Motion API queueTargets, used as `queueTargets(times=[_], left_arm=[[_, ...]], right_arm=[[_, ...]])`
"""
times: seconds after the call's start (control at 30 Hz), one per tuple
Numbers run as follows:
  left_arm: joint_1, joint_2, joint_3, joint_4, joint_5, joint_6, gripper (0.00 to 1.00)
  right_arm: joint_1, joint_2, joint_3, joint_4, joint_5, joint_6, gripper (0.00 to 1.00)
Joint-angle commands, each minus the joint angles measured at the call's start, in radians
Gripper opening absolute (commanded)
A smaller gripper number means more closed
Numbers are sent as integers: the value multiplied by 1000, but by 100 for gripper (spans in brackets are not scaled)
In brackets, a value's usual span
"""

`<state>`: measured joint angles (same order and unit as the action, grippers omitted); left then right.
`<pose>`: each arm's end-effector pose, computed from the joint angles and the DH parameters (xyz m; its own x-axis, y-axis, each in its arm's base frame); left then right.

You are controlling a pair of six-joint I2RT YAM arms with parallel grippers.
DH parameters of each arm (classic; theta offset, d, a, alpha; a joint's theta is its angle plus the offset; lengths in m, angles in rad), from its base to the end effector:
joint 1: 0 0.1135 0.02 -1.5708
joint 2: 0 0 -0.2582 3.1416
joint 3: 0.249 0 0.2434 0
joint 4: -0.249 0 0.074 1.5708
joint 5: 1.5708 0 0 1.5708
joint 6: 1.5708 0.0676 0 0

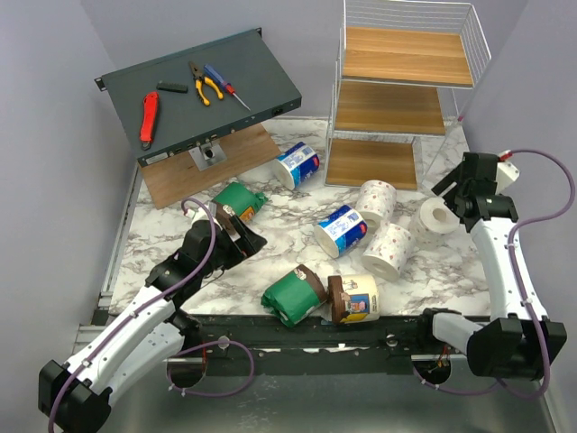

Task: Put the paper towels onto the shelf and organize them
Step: Pick up the paper towel from the center of the board.

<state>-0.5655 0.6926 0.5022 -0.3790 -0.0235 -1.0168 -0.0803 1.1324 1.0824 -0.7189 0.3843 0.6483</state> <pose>0.1558 -0.0970 0.2163 -0.6808 -0.5749 -0.4539 -0.1141 0.6953 -0.7096 0.2444 -0.0451 0.3004 -0.3454 0.5894 -0.7303 0.6919 0.6857 0.2262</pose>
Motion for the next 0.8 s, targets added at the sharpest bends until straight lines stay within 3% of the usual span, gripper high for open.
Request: queueTargets(times=[0.0,0.3,0.77], left_arm=[[-6,14,46,-44,-14,-19,98],[-8,57,65,-70,11,-29,98],[-6,53,50,-70,10,-39,97]], right_arm=[[-59,-4,-49,-33,24,81,87],[-123,-7,-168,28,-74,123,86],[-140,14,-249,109,-76,126,82]])
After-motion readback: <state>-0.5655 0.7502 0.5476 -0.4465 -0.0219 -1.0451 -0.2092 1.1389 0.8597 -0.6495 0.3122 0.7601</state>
